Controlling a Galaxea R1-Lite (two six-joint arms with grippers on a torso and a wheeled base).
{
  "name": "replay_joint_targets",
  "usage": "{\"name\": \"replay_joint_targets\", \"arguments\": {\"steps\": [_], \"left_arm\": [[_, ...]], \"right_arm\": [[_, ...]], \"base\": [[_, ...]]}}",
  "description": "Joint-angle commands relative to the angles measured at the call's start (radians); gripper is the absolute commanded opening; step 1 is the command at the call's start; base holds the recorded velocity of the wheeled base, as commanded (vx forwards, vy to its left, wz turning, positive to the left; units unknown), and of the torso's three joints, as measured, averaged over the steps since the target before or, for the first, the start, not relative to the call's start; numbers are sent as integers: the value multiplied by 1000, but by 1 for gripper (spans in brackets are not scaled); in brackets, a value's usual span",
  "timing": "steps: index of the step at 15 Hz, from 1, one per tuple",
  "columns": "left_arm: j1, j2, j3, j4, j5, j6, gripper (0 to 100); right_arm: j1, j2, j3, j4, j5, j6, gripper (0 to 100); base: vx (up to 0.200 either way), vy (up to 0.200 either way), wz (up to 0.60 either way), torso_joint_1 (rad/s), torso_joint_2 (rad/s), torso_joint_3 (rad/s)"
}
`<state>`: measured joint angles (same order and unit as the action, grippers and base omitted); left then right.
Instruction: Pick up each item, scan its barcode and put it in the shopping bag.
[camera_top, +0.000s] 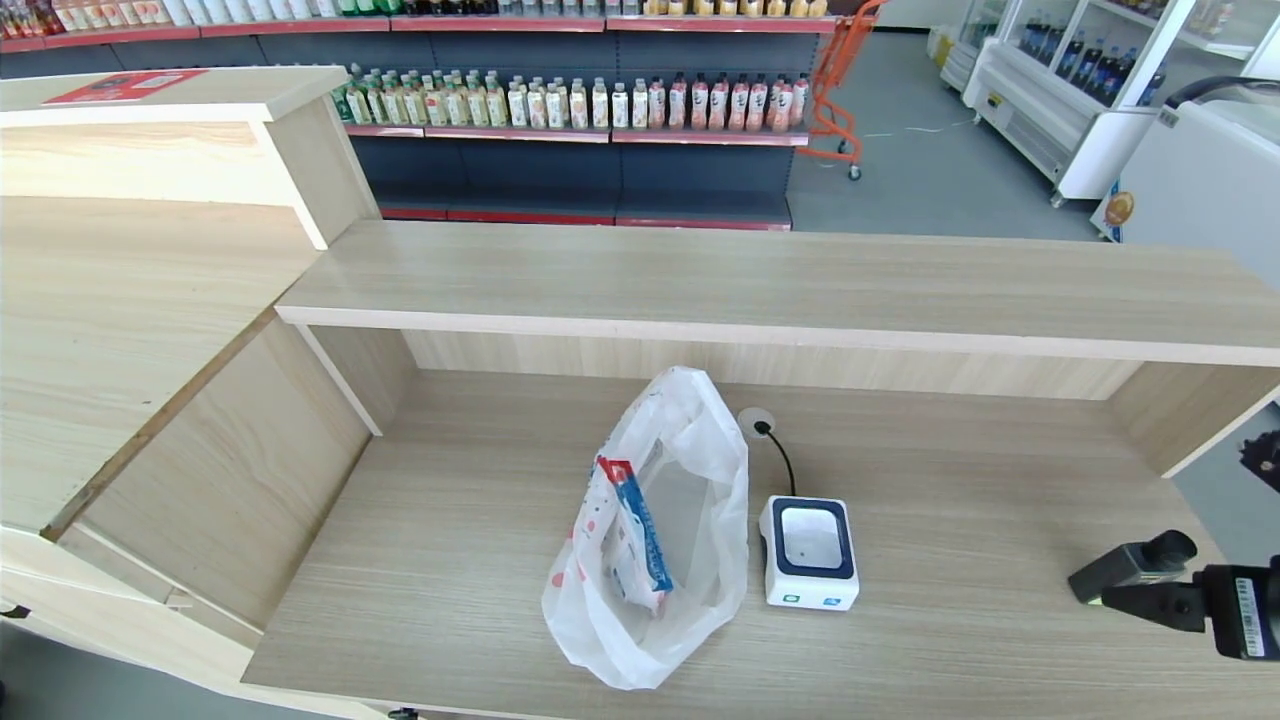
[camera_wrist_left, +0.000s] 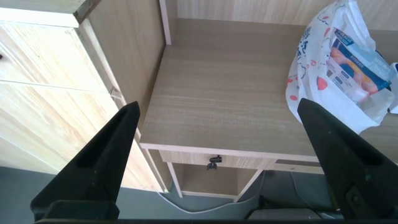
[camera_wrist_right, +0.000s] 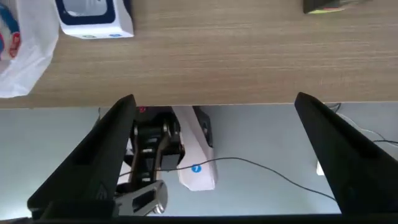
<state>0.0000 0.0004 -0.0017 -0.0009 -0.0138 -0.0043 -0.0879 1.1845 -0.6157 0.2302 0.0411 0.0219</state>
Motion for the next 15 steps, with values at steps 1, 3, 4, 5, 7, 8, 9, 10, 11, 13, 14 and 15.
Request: {"name": "replay_joint_targets", "arguments": {"steps": [1, 3, 4, 5, 7, 8, 9, 10, 11, 13, 14, 15], "left_arm": [[0, 0, 0, -1, 0, 0, 100], [0, 0, 0, -1, 0, 0, 100], [0, 0, 0, -1, 0, 0, 100], [0, 0, 0, 1, 0, 1, 100], [0, 0, 0, 1, 0, 0, 100], [0, 0, 0, -1, 0, -3, 100], [0, 0, 0, -1, 0, -5, 100], [0, 0, 0, -1, 0, -6, 100], [0, 0, 0, -1, 0, -6, 100], [0, 0, 0, -1, 0, -5, 100], [0, 0, 0, 1, 0, 0, 100], [0, 0, 0, -1, 0, -2, 100]], "right_arm": [[-47, -32, 19, -5, -1, -2, 100], [-49, -34, 11, -5, 10, 24, 100], [-49, -36, 10, -6, 16, 27, 100], [-49, -40, 5, -11, 19, 30, 100], [-47, -49, 2, -11, 20, 33, 100], [-49, -54, 4, -9, 17, 33, 100], [-50, -60, 4, -3, 14, 35, 100], [-52, -62, 7, 0, 11, 43, 100], [-52, -65, 11, 3, 10, 52, 100], [-53, -65, 10, 20, 10, 62, 100], [-55, -65, 11, 24, 8, 81, 100], [-55, -62, 13, 24, -4, 95, 100]], "base": [[0, 0, 0, 0, 0, 0], [0, 0, 0, 0, 0, 0], [0, 0, 0, 0, 0, 0], [0, 0, 0, 0, 0, 0], [-200, 0, 0, 2, 7, 2], [-200, 0, 0, -2, -2, 2], [-200, 0, 0, -2, 7, -12], [-200, 0, 0, 2, 7, 2], [-200, 0, 0, 12, 17, 2], [-200, 0, 0, -5, 7, 7], [-200, 0, 0, -12, -7, 2], [0, 0, 0, 0, 0, 0]]}}
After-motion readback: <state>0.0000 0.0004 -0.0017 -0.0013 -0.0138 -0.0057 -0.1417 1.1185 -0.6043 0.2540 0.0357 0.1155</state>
